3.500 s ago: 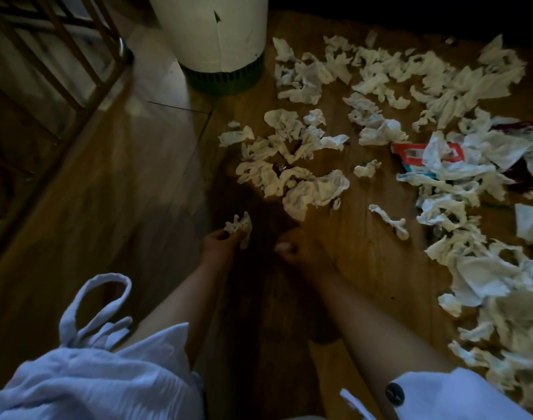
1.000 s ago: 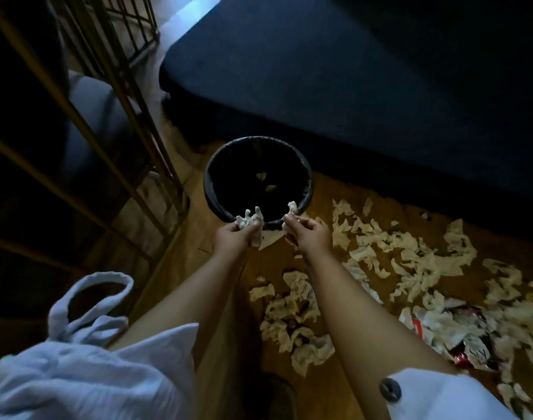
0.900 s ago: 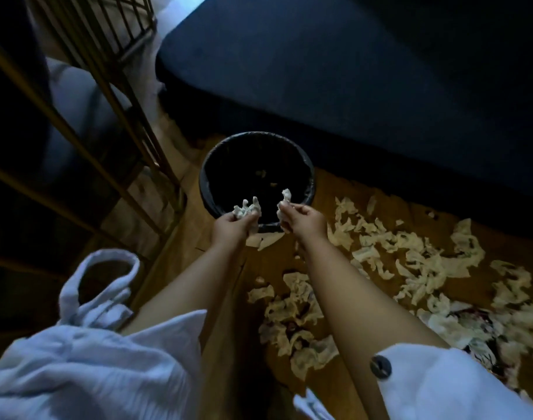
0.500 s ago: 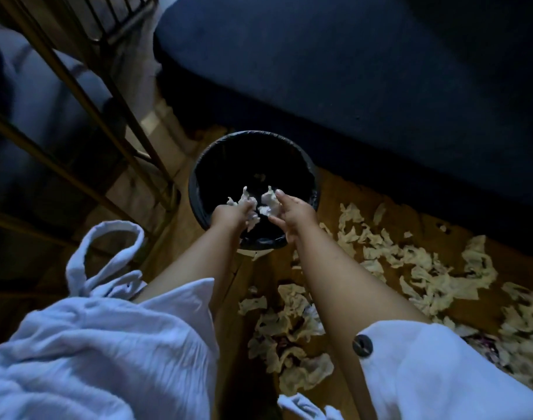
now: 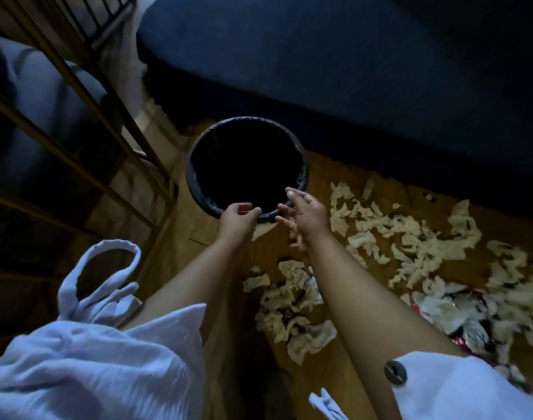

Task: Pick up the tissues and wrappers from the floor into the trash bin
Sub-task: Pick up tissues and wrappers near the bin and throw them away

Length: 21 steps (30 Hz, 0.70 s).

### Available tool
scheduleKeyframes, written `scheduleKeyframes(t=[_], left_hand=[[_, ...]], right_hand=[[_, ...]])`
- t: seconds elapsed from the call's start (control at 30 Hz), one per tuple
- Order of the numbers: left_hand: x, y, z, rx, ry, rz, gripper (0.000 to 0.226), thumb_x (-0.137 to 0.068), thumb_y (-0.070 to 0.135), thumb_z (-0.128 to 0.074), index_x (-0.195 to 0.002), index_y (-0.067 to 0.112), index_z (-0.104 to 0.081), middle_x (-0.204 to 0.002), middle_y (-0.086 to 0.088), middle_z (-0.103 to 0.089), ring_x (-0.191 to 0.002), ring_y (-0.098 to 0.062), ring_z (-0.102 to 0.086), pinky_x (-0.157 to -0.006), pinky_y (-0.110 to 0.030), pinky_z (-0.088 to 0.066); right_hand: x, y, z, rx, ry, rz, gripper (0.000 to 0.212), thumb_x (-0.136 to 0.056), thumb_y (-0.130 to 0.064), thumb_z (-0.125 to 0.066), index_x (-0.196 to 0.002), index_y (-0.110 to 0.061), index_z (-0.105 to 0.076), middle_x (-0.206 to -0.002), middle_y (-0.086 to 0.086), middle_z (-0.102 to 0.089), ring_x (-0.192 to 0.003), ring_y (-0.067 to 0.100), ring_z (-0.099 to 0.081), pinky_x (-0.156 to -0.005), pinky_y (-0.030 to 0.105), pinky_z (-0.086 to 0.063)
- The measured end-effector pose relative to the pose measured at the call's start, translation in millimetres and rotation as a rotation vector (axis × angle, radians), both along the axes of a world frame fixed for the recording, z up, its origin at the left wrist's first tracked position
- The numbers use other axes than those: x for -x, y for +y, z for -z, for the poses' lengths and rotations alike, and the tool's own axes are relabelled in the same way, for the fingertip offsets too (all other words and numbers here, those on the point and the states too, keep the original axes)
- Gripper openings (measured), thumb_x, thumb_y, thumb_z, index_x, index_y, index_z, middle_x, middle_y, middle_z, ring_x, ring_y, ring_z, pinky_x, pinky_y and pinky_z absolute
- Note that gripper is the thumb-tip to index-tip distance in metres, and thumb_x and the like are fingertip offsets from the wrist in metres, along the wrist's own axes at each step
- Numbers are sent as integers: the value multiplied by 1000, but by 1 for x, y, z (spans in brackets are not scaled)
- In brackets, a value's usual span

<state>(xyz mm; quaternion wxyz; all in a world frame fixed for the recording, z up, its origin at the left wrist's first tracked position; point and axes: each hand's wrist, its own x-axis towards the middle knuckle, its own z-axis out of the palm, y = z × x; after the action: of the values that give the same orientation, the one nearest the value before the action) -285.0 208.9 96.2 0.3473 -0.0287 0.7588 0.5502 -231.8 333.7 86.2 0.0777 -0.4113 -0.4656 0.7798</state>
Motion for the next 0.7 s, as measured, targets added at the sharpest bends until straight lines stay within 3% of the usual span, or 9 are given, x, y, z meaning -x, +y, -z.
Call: scheduleKeyframes(t=[0.07,0.2,0.33,0.4,0.53,0.63,0.7], left_hand=[[-26,-9,-2,-4,-8,52,34,-94,16,-51,-127,7,-49,-117,-12,-59,-109,-26,-58,-94,-39,-49],[-74,-26,8,12,-88,138,31,-93,17,-52,-123,13,-52,-121,-9,-58,-111,-23,-58,-95,-40,-50],[-112,-30,49,41,-139,232,32,-92,18,-54,-124,14,-51,-123,-8,-57,-112,-22,-58,-98,-42,-49],[-129,-26,83,65,-126,250,35,-92,17,-53,-126,13,-50,-124,-8,-56,-114,-23,-57,-98,-43,-49],[-158,-10,171,101,-87,210,38,-93,20,-52,-131,13,-48,-128,-9,-56,-116,-24,-56,-98,-43,-49],[-179,3,234,146,61,171,35,-96,26,-47,-127,11,-51,-126,-9,-57,-117,-26,-54,-99,-38,-46],[-186,6,265,140,160,207,31,-96,24,-47,-121,7,-54,-124,-13,-57,-117,-29,-53,-95,-33,-44]], right_hand=[[-29,-11,-1,-21,-11,30,12,-95,-16,-49,-100,-16,-60,-109,10,-59,-98,20,-60,-78,32,-53],[-87,-31,10,-45,-101,56,22,-95,-16,-49,-113,-7,-59,-109,12,-61,-98,22,-59,-76,31,-52],[-137,-40,60,-51,-190,30,21,-94,-16,-51,-111,-9,-61,-94,4,-64,-84,14,-61,-70,26,-51],[-158,-39,98,-105,-259,-27,20,-94,-16,-52,-110,-11,-62,-96,4,-63,-84,14,-60,-68,25,-51],[-188,-20,184,-340,-379,-126,23,-91,-15,-56,-111,-6,-64,-91,-2,-60,-94,21,-57,-77,32,-51],[-212,0,244,-543,-366,-251,24,-90,-11,-58,-111,-3,-64,-101,5,-62,-92,16,-55,-70,19,-47],[-229,9,272,-693,-373,-368,23,-87,-10,-60,-109,-2,-66,-101,7,-64,-91,15,-58,-73,22,-51]])
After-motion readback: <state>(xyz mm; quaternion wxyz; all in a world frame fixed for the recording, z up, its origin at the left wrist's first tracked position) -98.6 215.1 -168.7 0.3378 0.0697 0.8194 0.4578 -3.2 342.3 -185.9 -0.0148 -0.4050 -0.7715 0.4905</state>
